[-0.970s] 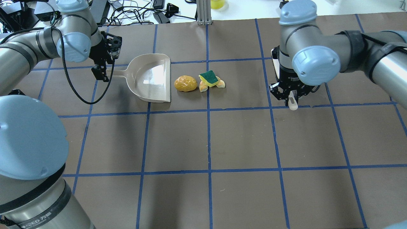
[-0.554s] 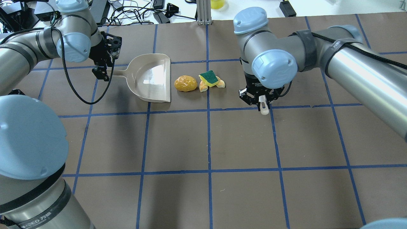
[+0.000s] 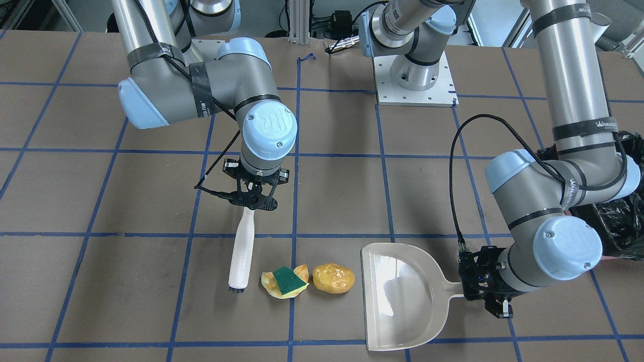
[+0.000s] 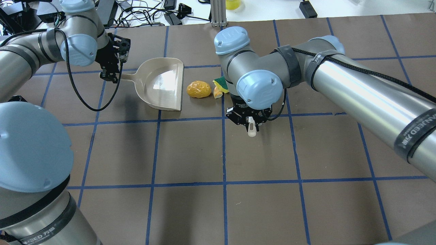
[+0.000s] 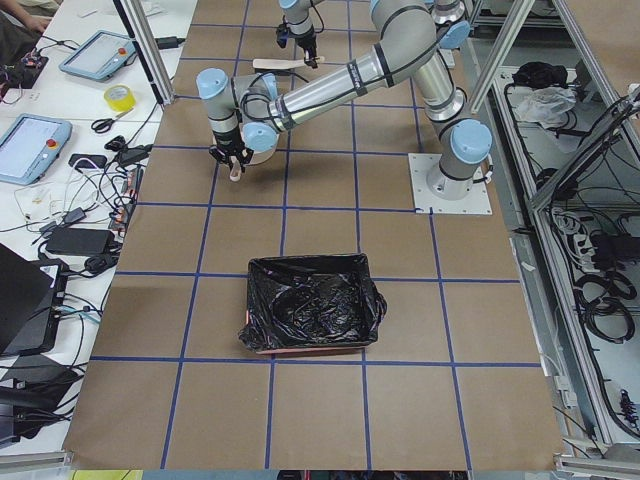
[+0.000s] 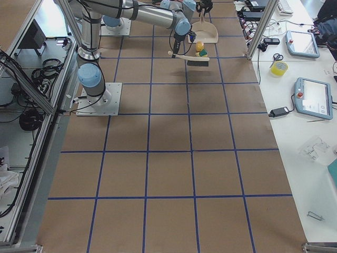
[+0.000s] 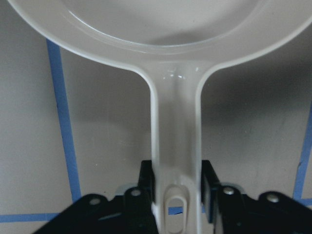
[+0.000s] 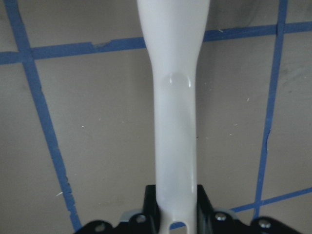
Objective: Sweep and dump trash into bin
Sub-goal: 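Lift the brush with the right gripper and carry it behind the yellow items, then sweep the potato and sponge toward the dustpan with the right gripper's brush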
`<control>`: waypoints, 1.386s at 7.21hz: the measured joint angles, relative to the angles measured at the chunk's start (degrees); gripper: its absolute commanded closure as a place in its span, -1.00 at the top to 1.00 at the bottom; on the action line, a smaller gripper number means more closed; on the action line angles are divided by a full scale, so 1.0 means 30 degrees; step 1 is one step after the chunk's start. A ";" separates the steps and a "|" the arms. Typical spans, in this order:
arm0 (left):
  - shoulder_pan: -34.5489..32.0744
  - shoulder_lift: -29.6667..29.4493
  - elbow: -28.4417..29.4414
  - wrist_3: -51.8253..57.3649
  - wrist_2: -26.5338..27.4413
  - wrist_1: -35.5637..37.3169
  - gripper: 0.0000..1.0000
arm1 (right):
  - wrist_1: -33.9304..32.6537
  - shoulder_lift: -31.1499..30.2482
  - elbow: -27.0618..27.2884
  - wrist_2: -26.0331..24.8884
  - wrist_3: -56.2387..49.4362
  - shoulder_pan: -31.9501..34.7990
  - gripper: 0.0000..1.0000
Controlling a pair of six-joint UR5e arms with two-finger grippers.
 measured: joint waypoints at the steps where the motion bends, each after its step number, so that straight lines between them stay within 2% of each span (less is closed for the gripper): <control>1: -0.0061 -0.0012 0.0055 0.0024 0.0073 -0.0003 -0.80 | -0.0037 0.0175 -0.0092 0.0383 0.0500 0.0221 -1.00; 10: -0.0607 -0.0096 0.0109 -0.0016 0.1097 -0.0020 -0.83 | -0.0199 0.2081 -0.1674 0.0920 0.3018 0.1270 -1.00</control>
